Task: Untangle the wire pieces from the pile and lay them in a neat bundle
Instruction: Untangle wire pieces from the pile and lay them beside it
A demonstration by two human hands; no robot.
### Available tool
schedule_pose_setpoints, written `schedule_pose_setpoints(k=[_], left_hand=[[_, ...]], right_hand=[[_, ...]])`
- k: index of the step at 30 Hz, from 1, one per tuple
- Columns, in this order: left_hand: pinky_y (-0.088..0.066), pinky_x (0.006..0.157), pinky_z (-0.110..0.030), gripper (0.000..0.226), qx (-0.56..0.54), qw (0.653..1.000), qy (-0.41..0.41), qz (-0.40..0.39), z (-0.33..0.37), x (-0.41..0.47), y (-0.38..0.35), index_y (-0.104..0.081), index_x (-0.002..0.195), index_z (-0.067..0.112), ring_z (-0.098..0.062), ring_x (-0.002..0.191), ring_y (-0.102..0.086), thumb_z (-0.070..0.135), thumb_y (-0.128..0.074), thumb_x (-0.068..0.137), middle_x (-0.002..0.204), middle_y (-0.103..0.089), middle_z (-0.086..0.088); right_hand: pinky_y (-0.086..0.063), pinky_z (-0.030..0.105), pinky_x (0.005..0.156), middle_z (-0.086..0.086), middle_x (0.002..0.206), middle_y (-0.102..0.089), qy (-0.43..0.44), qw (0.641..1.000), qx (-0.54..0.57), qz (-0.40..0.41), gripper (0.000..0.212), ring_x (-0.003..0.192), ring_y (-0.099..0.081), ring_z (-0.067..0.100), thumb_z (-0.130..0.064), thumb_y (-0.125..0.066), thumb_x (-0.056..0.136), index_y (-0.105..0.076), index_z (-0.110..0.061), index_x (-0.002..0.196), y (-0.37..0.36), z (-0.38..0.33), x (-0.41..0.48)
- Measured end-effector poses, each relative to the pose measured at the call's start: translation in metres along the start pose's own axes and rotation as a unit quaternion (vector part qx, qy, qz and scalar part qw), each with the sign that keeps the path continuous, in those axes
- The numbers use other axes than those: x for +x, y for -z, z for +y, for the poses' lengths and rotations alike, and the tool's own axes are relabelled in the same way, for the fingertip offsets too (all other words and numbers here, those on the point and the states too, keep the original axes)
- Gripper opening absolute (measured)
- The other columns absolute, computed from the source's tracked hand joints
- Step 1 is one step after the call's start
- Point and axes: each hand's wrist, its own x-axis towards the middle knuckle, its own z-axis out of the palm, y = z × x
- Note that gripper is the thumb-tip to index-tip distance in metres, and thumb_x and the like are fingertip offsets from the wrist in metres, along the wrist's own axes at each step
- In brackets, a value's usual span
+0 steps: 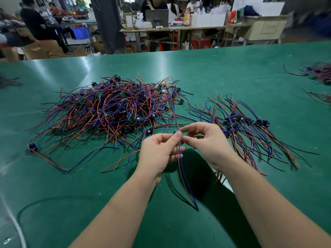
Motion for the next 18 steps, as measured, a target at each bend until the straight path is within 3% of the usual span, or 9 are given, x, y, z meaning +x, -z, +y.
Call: schedule_pose_setpoints(k=[4,9,11,14,16,18], left_hand=[[-0.054,0.05,-0.023,0.016,-0.014,1.0,-0.007,0.007,-0.001,-0.001,-0.002,-0.064,0.087,0.005,-0.012,0.055,-0.065,0.019,-0.07,0.083,0.07,-0.071,-0.001],[-0.054,0.051,-0.025,0.015,0.008,1.0,-0.023,0.002,-0.004,-0.003,-0.004,-0.066,0.085,0.006,-0.013,0.053,-0.063,0.018,-0.072,0.08,0.069,-0.069,-0.003],[-0.056,0.057,-0.029,0.011,0.058,0.997,-0.056,0.003,-0.007,-0.002,-0.002,-0.068,0.082,0.008,-0.014,0.056,-0.062,0.018,-0.074,0.08,0.07,-0.07,-0.004],[-0.058,0.065,-0.04,0.009,0.154,0.982,-0.111,0.003,-0.01,-0.001,-0.002,-0.07,0.076,0.016,-0.014,0.055,-0.061,0.02,-0.076,0.08,0.065,-0.07,0.0],[-0.059,0.068,-0.046,0.011,0.212,0.968,-0.135,0.0,-0.012,-0.002,-0.002,-0.071,0.077,0.017,-0.018,0.058,-0.065,0.026,-0.077,0.078,0.066,-0.071,0.001],[-0.058,0.07,-0.04,0.017,0.283,0.945,-0.162,0.0,-0.012,-0.003,0.0,-0.072,0.084,0.018,-0.019,0.063,-0.069,0.032,-0.069,0.076,0.07,-0.072,0.001]], right_hand=[[-0.042,0.027,0.063,-0.003,0.065,-0.057,0.012,1.0,-0.005,0.021,0.025,0.062,-0.046,0.012,-0.001,-0.072,0.08,-0.07,-0.026,0.076,0.002,0.0,0.001],[-0.044,0.024,0.06,-0.008,0.059,-0.061,0.026,0.998,0.037,0.033,0.016,0.058,-0.05,0.008,-0.01,-0.068,0.085,-0.071,-0.022,0.076,-0.001,-0.001,0.003],[-0.05,0.033,0.062,-0.006,0.062,-0.066,0.035,0.998,0.038,0.04,0.011,0.061,-0.055,0.011,-0.018,-0.07,0.084,-0.071,-0.022,0.074,-0.001,-0.001,0.002],[-0.055,0.048,0.076,0.0,0.071,-0.072,0.043,0.998,0.003,0.035,0.005,0.068,-0.063,0.027,-0.021,-0.075,0.079,-0.073,-0.02,0.074,0.0,0.0,0.002],[-0.057,0.047,0.077,0.003,0.073,-0.073,0.045,0.998,-0.018,0.032,0.005,0.074,-0.068,0.03,-0.02,-0.078,0.075,-0.073,-0.019,0.075,0.001,0.0,0.002],[-0.058,0.04,0.074,0.001,0.072,-0.073,0.047,0.998,-0.043,0.021,0.009,0.069,-0.069,0.02,-0.017,-0.078,0.074,-0.073,-0.024,0.073,0.003,0.0,0.003]])
